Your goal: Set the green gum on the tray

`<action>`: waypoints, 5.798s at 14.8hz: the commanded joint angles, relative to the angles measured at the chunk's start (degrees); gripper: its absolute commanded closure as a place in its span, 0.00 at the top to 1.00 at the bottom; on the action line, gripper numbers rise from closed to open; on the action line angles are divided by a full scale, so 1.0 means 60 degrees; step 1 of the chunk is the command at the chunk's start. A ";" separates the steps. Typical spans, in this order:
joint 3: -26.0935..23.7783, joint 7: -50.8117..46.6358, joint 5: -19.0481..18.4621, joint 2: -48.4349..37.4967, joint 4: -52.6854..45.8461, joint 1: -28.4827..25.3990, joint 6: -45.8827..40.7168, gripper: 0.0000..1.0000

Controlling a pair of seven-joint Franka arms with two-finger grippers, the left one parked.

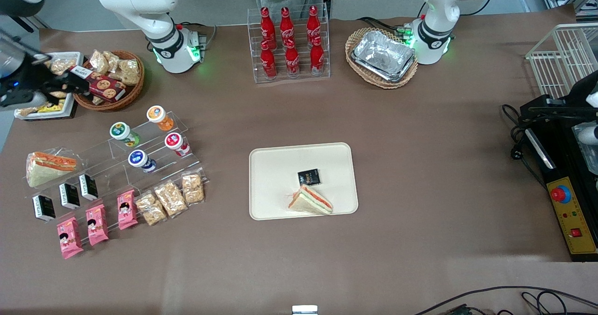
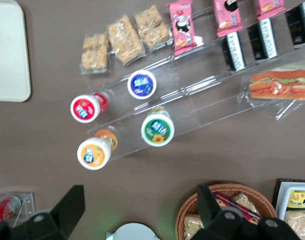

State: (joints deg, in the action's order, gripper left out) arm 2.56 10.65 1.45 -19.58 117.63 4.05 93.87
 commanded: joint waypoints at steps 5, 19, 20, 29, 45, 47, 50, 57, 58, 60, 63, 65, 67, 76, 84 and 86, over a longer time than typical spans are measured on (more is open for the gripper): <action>-0.0104 -0.0018 -0.0065 -0.0209 0.2804 0.0028 0.3189 1.00; -0.0090 -0.0032 -0.0373 0.1403 0.3554 0.0087 0.4951 0.10; -0.0090 -0.0033 -0.0387 0.1447 0.3540 0.0087 0.4994 0.00; -0.0133 -0.0047 -0.0417 0.1037 0.0766 -0.0015 0.1623 0.00; -0.7191 -1.0091 0.1078 0.3815 -0.2672 -0.0205 0.1473 0.00; -0.7223 -1.0839 -0.0102 0.4913 -0.2438 -0.0920 0.2616 0.00; -0.7224 -1.2129 -0.1789 0.6642 -0.2393 -0.1566 0.3848 0.00; -0.7136 -1.3552 -0.4399 0.9341 -0.2320 -0.1876 0.6018 0.00; -0.7107 -1.3582 -0.4503 0.9546 -0.2320 -0.1861 0.6238 0.00; -0.6727 -1.3714 -0.4518 0.9738 -0.2320 -0.1861 0.6750 0.00; -0.6711 -1.3772 -0.4504 0.9914 -0.2349 -0.1861 0.6826 0.19; -0.6682 -1.3802 -0.4518 0.9914 -0.2334 -0.1846 0.6826 0.99; -0.6681 -1.3802 -0.4518 0.9900 -0.2349 -0.1832 0.6826 1.00; -0.6917 -1.0413 -0.1892 0.6069 -0.2598 -0.0472 0.3476 1.00; -0.1664 -0.3262 0.0331 0.2327 -0.2598 -0.0411 0.0059 1.00; -0.0651 -0.2045 0.0257 0.2341 -0.2627 -0.0426 0.0131 1.00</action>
State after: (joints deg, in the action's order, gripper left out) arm -8.20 -10.49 2.01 -4.92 100.41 2.05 94.51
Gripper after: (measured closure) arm 0.000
